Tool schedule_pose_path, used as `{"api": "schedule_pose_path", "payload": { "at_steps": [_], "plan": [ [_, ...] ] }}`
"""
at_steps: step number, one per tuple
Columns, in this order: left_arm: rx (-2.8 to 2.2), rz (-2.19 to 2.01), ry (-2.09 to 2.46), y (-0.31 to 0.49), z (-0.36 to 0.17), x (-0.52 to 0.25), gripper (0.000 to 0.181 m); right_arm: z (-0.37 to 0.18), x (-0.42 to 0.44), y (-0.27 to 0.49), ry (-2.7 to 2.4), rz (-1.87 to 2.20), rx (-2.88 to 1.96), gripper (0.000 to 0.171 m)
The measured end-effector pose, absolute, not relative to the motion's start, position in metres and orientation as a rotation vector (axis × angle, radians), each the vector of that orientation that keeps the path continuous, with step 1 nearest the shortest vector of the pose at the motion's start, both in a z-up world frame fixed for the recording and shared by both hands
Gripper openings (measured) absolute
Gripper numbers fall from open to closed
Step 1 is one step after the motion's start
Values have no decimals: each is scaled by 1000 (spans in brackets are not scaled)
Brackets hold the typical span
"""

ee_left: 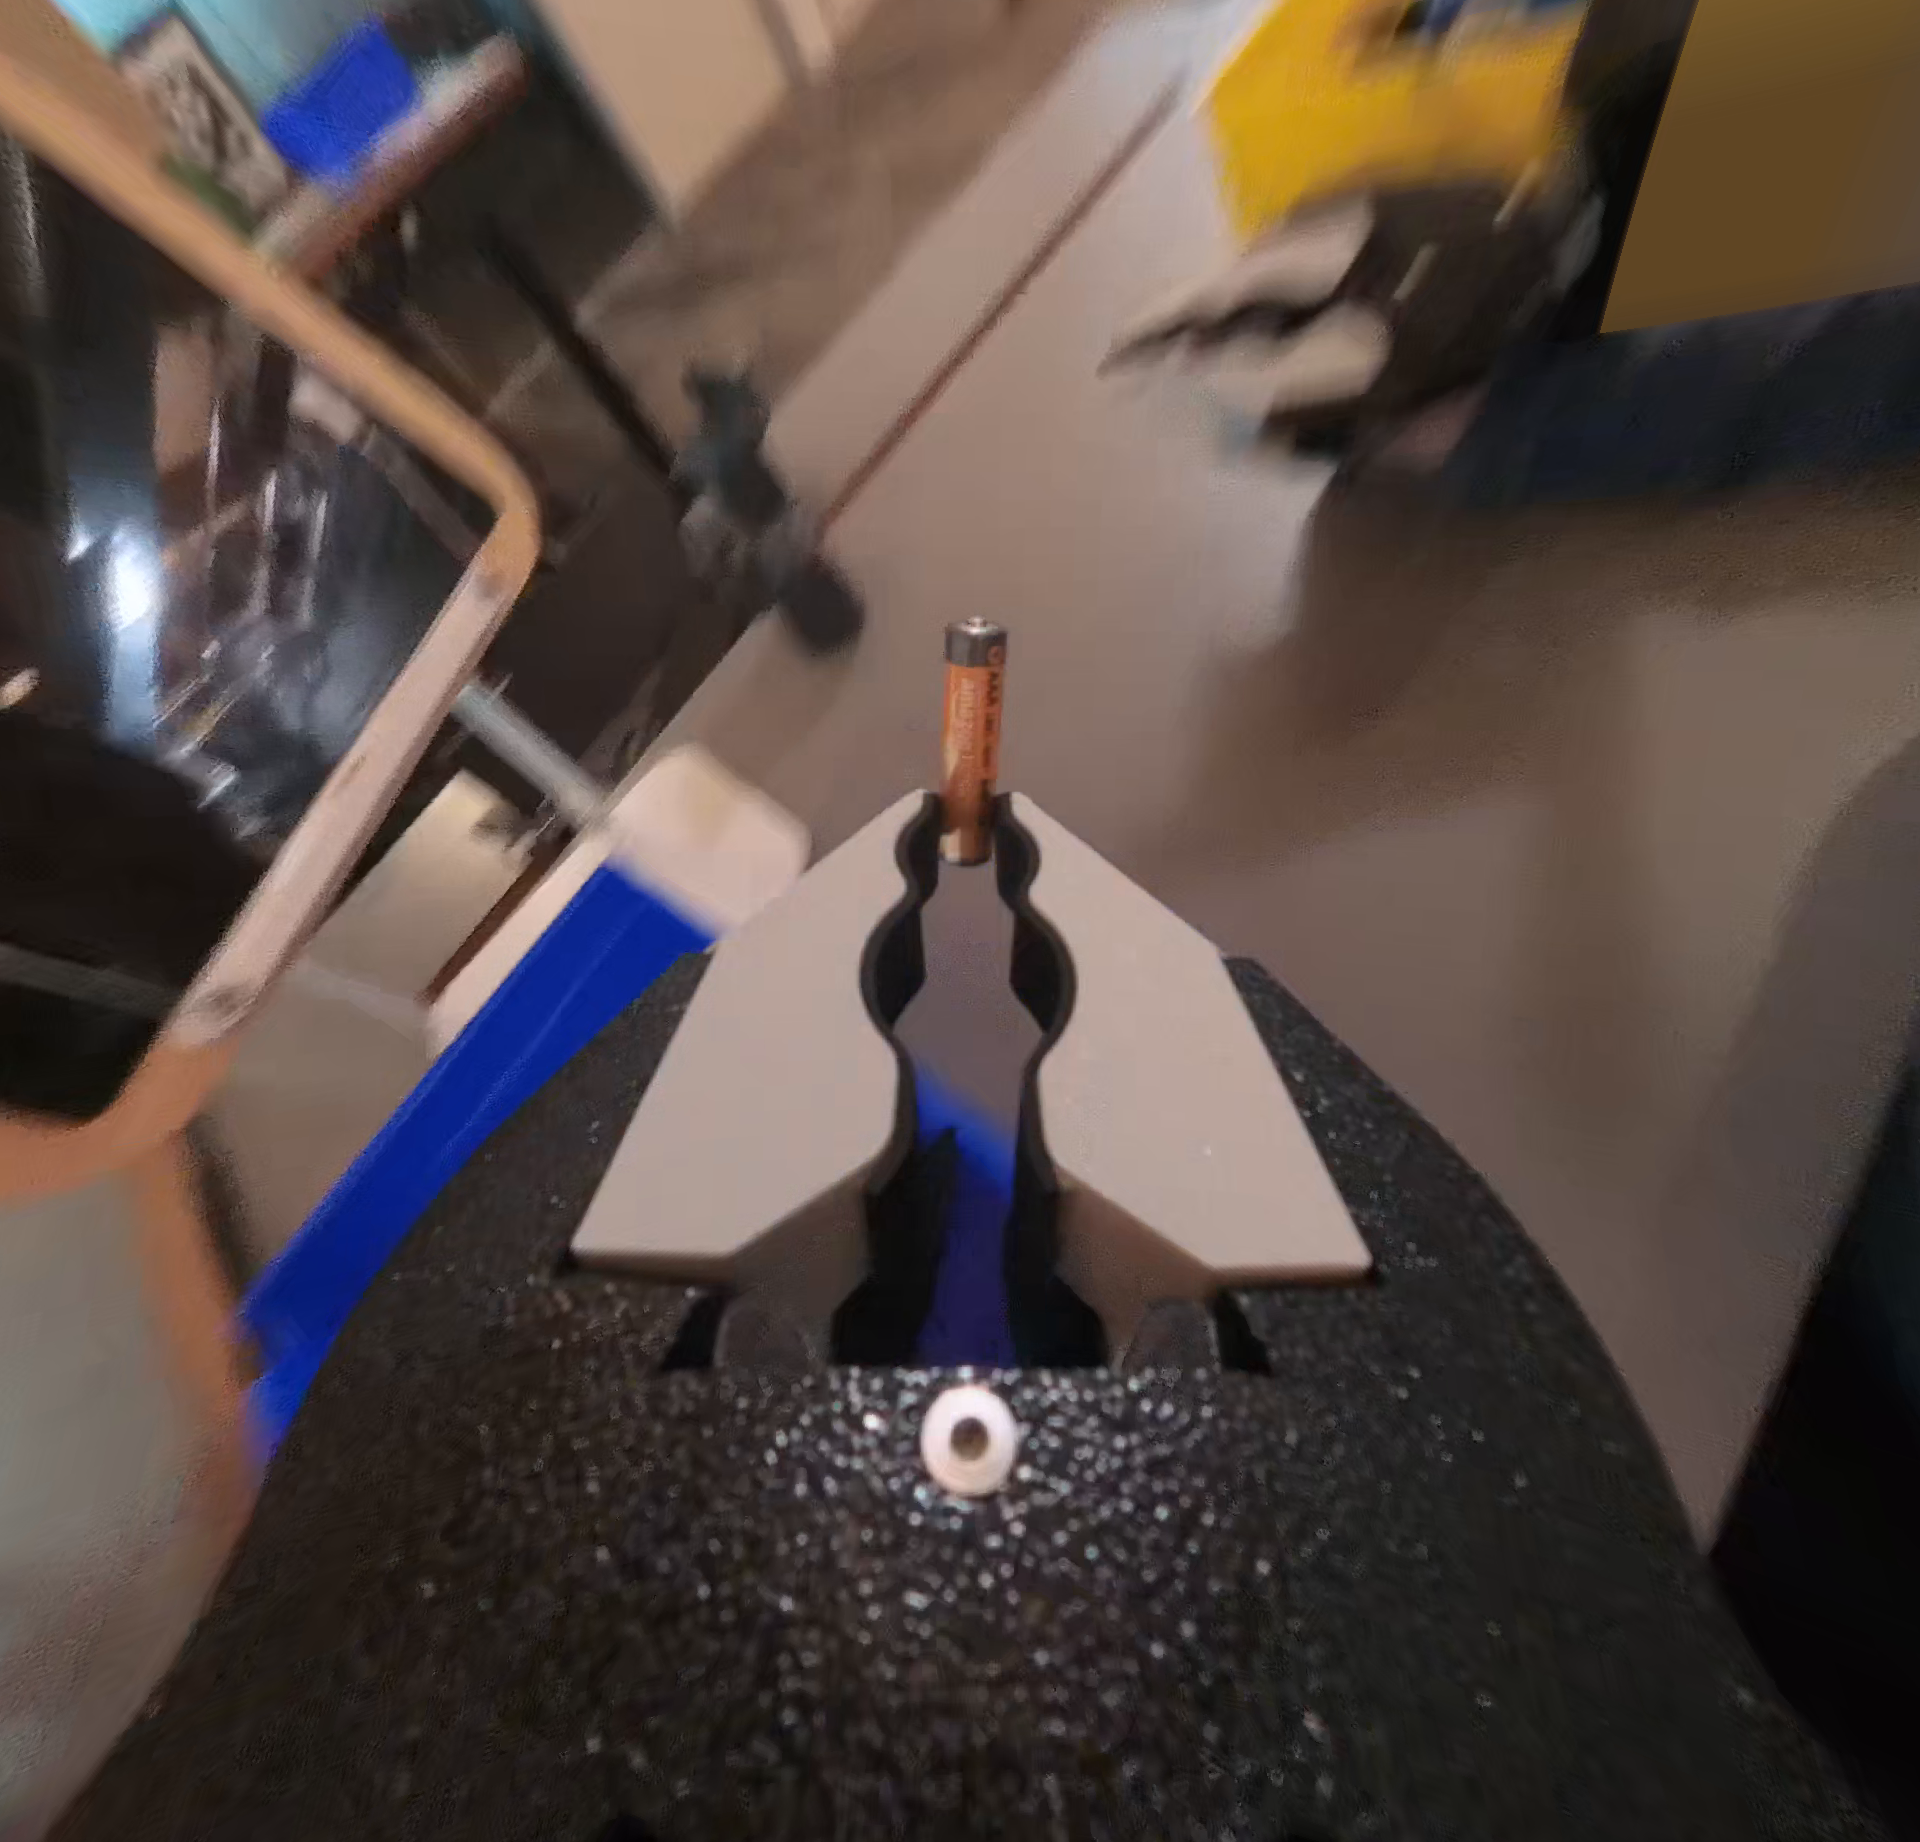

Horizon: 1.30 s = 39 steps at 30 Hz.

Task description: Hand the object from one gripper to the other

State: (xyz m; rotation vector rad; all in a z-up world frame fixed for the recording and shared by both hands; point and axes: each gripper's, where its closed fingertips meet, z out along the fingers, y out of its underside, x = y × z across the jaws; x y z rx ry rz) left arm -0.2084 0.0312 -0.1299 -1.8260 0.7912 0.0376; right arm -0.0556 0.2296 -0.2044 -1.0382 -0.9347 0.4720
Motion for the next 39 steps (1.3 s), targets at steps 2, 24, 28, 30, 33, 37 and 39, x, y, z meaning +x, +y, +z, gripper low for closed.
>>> {"api": "schedule_pose_path", "payload": {
  "at_steps": [2, 24, 28, 30, 33, 37, 39],
  "plan": [
    [-1726, -144, 735, 36, -127, -152, 8, -199, -56, 222, -922, 515, -1011, 22],
    [-1751, -1969, 599, 108, -238, 2, 7, -227, -20, 114, -1426, 526, -585, 70],
    [-1714, -1971, 615, 105, -233, -2, 8, -230, -21, 114, -1437, 545, -603, 60],
    [-1733, -1964, 625, 104, -236, 0, 7, -229, -21, 115, -1427, 560, -609, 59],
    [-1743, -1963, 637, 103, -237, 1, 8, -230, -22, 114, -1429, 570, -611, 55],
    [-1749, -1966, 649, 101, -238, 2, 7, -228, -22, 114, -1421, 572, -600, 47],
    [-1751, -1956, 653, 101, -238, 3, 7, -229, -22, 114, -1435, 583, -608, 45]
  ]
}}
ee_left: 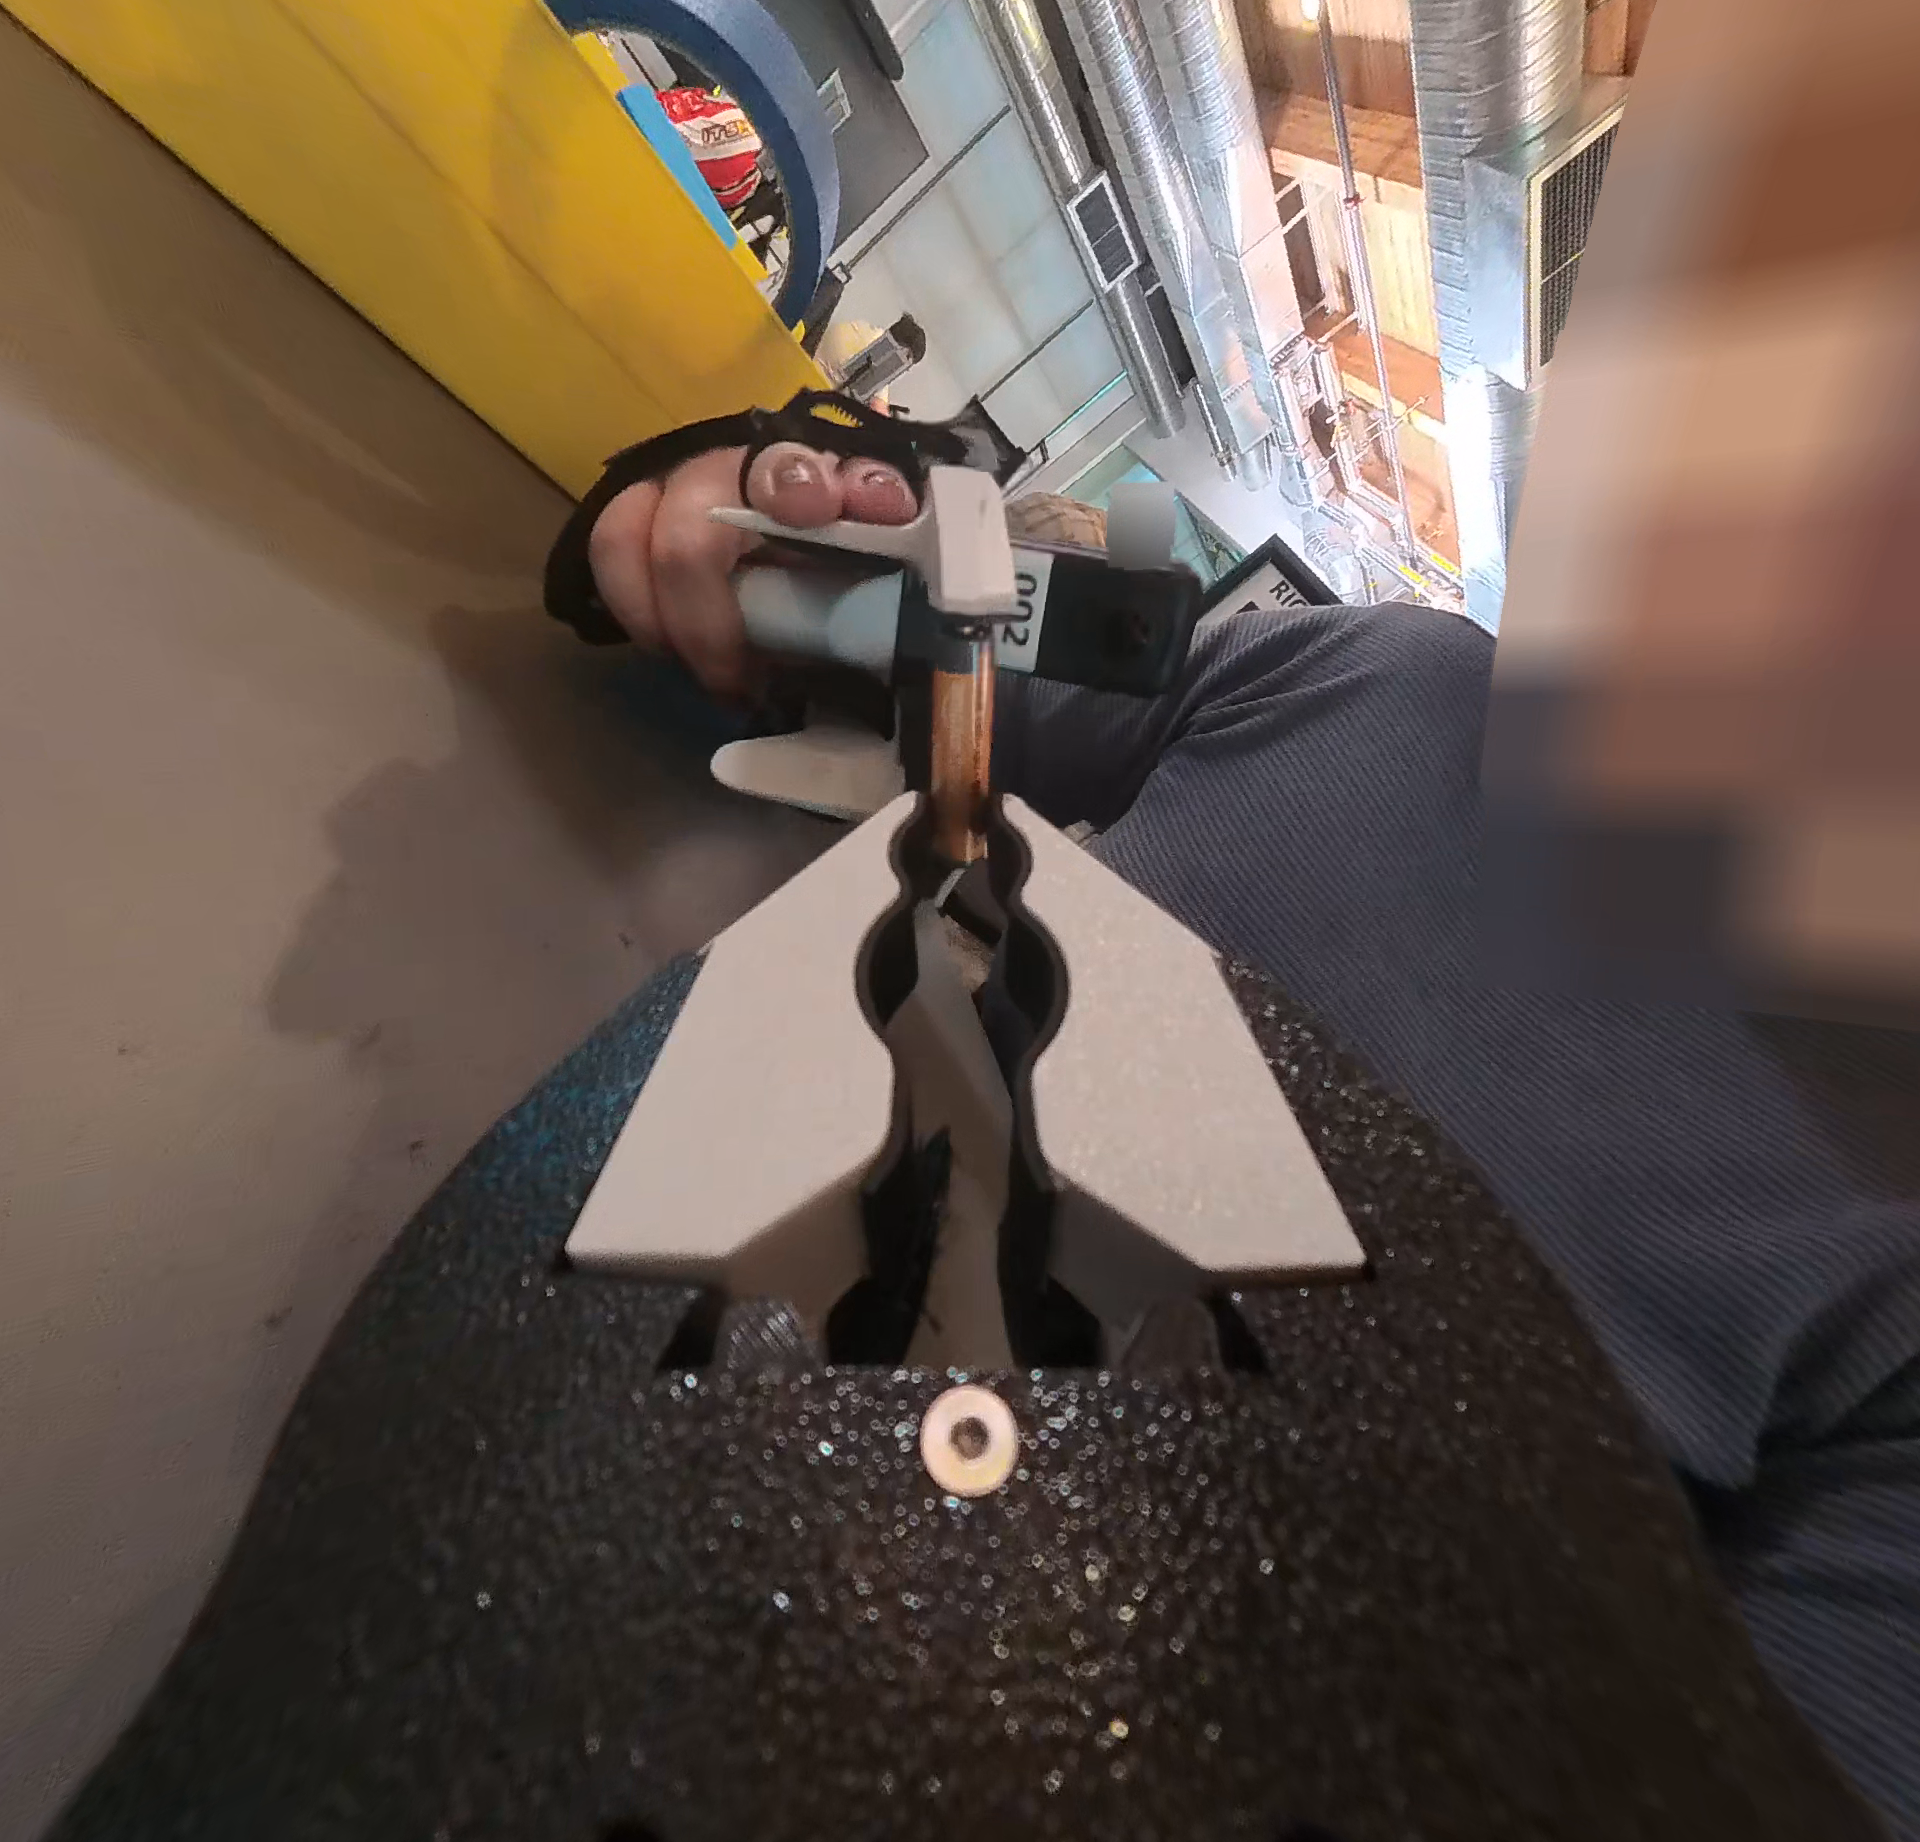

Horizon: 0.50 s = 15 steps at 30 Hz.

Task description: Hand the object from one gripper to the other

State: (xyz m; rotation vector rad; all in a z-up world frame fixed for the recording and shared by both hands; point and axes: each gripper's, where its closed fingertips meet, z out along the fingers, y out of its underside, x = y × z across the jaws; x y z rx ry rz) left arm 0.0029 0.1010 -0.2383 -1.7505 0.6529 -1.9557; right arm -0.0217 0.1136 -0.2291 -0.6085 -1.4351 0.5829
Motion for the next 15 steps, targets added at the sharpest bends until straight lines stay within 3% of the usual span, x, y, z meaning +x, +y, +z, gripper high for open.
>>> {"api": "schedule_pose_path", "payload": {
  "at_steps": [9, 11, 15],
  "plan": [
    [-1637, -1660, 712, 113, -228, 2, 13, -223, -20, 128, -1374, 747, -791, 45],
    [-1580, -1558, 723, 117, -221, -2, 36, -221, -19, 132, -1352, 780, -826, 45],
    [-1459, -956, 882, 131, -221, -20, 50, -219, -18, 141, -1297, 914, -955, 45]
  ]
}}
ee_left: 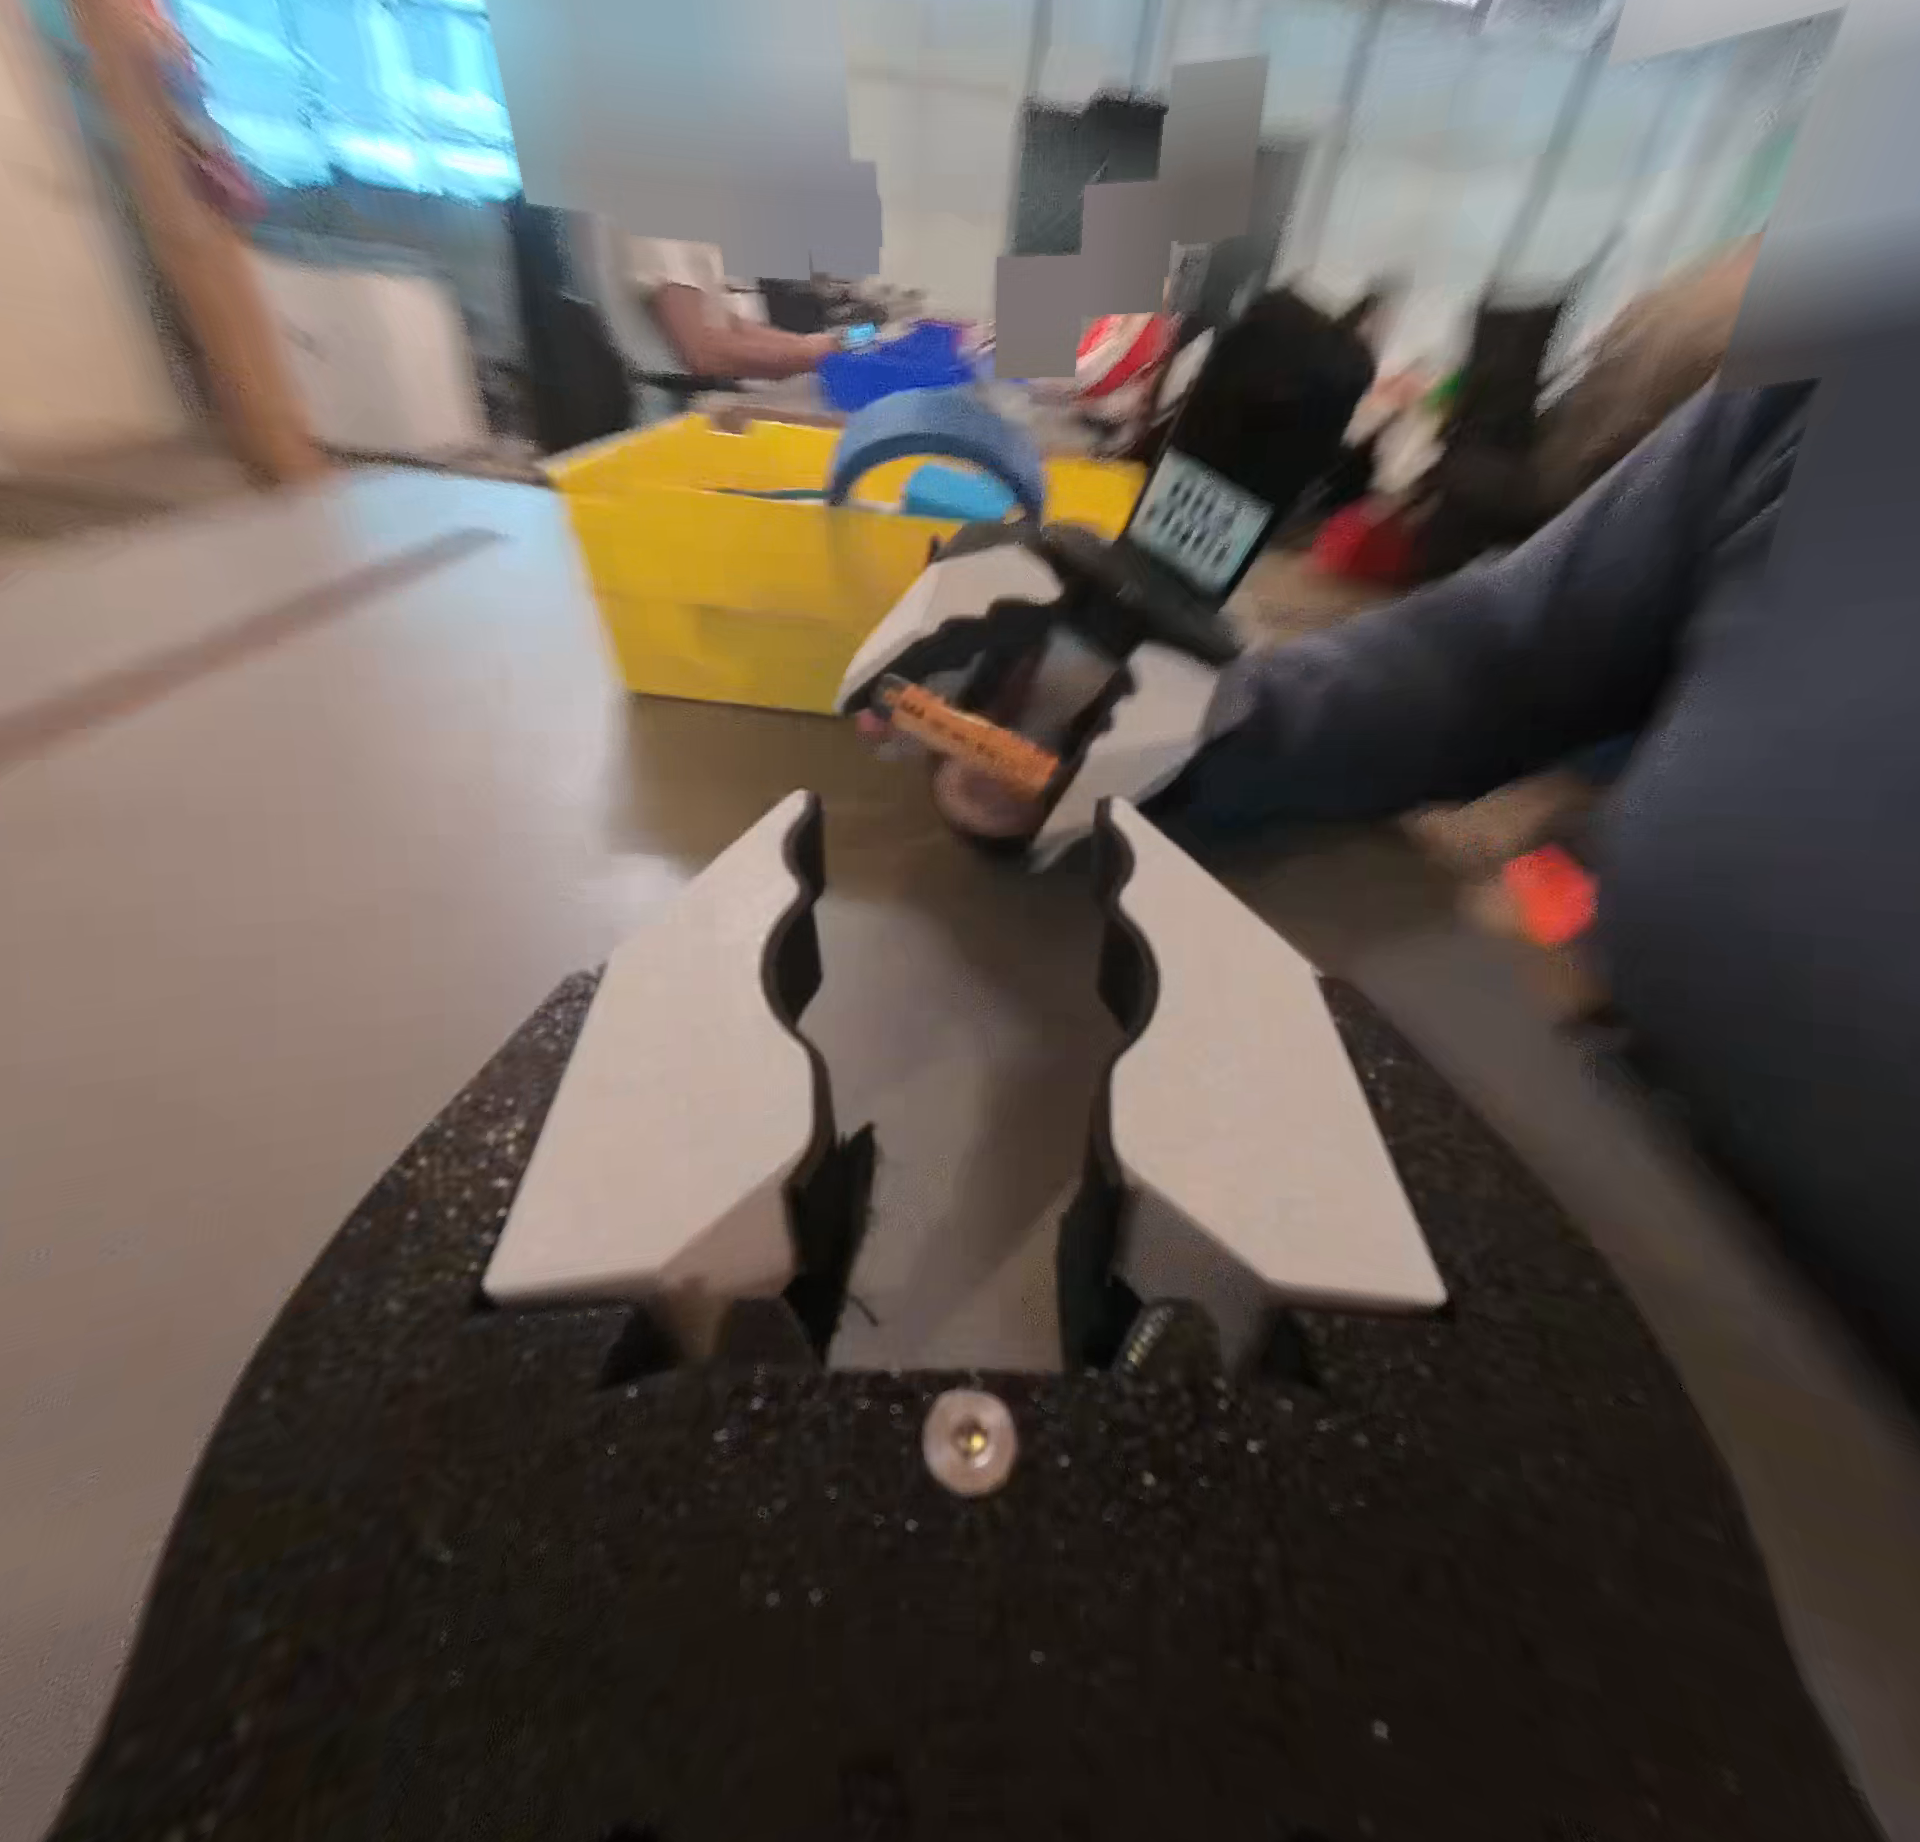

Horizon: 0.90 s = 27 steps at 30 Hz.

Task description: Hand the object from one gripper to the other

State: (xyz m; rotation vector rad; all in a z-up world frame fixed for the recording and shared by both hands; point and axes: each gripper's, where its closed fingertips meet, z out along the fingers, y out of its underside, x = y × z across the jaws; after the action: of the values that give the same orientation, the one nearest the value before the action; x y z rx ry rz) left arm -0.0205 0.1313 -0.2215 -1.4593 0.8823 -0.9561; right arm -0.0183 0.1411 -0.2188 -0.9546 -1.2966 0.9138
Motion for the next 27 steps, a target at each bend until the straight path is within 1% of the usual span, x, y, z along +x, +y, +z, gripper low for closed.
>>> {"api": "schedule_pose_path", "payload": {
  "at_steps": [1, 2, 5, 6, 8, 14, 17, 19, 22, 25, 27],
  "plan": [
    [-1430, -726, 942, 136, -225, -26, 54, -218, -19, 141, -1283, 975, -995, 45],
    [-1415, -472, 970, 145, -229, -34, 65, -217, -19, 141, -1265, 1042, -1033, 45],
    [-1355, 216, 1106, 166, -241, -51, 72, -215, -19, 141, -1223, 1199, -1121, 45],
    [-1264, 329, 1150, 163, -239, -45, 71, -216, -19, 141, -1218, 1221, -1140, 45],
    [-1096, 440, 1158, 153, -227, -30, 61, -219, -21, 138, -1230, 1277, -1175, 45],
    [-904, 545, 1222, 137, -222, -5, 32, -222, -24, 125, -1257, 1459, -1237, 45],
    [-839, 604, 1228, 134, -220, 3, 11, -224, -25, 120, -1291, 1466, -1234, 45],
    [-885, 576, 1222, 136, -222, 4, 9, -224, -25, 120, -1293, 1460, -1233, 45],
    [-1060, 390, 1147, 142, -221, 2, 8, -216, -23, 126, -1237, 1403, -1165, 46],
    [-1241, 78, 963, 150, -214, -10, 8, -191, -11, 137, -1120, 1145, -940, 52],
    [-1322, -250, 750, 152, -199, -19, 8, -186, -6, 138, -1132, 908, -832, 52]
  ]
}}
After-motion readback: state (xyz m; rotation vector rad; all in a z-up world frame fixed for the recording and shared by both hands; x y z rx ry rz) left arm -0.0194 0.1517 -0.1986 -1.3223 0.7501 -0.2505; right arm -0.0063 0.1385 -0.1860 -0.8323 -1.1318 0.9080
